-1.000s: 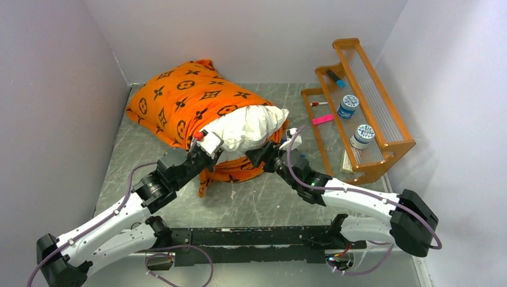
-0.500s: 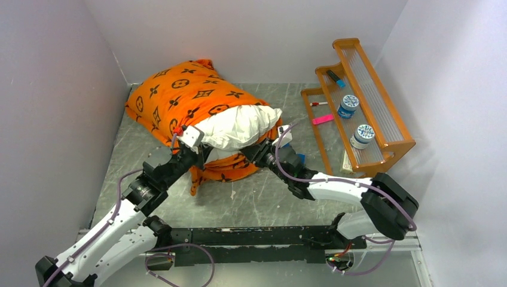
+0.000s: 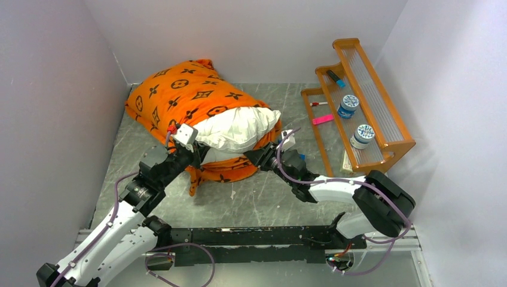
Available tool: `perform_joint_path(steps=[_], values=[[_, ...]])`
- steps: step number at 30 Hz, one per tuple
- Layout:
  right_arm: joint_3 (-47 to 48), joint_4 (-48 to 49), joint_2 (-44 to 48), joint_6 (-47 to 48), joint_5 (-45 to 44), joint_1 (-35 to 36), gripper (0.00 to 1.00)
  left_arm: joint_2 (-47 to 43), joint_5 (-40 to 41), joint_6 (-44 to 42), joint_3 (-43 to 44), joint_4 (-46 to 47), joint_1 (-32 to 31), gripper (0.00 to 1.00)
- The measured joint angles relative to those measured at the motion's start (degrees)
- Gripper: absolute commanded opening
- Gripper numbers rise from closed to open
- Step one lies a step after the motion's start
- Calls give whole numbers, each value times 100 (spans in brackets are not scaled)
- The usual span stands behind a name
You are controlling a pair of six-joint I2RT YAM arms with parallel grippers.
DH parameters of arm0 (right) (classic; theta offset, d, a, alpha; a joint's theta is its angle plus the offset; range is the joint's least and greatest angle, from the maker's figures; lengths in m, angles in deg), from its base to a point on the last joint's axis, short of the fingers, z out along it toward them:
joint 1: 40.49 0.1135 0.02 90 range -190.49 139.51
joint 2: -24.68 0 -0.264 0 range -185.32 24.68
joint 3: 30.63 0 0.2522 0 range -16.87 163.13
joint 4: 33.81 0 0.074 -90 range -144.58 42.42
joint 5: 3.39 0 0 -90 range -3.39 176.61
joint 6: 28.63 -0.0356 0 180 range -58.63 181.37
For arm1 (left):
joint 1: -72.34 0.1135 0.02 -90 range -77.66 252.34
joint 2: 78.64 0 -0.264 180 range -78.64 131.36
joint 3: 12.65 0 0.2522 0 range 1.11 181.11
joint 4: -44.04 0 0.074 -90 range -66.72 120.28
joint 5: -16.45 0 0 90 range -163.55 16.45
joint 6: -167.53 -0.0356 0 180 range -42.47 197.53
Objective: Remove the pillowcase from the pillow
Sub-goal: Remove the pillow from the pillowcase.
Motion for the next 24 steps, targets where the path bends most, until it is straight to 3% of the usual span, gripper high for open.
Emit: perform_joint_path(steps=[8, 15, 24], values=[[-42, 221, -164, 177, 7, -50, 26, -98, -20, 234, 109, -289, 35, 5], [-46, 544, -629, 219, 20, -90, 25, -372, 717, 608, 367, -929, 44, 5], [619, 664, -1582, 671, 125, -442, 25, -811, 791, 909, 671, -1639, 116, 5]])
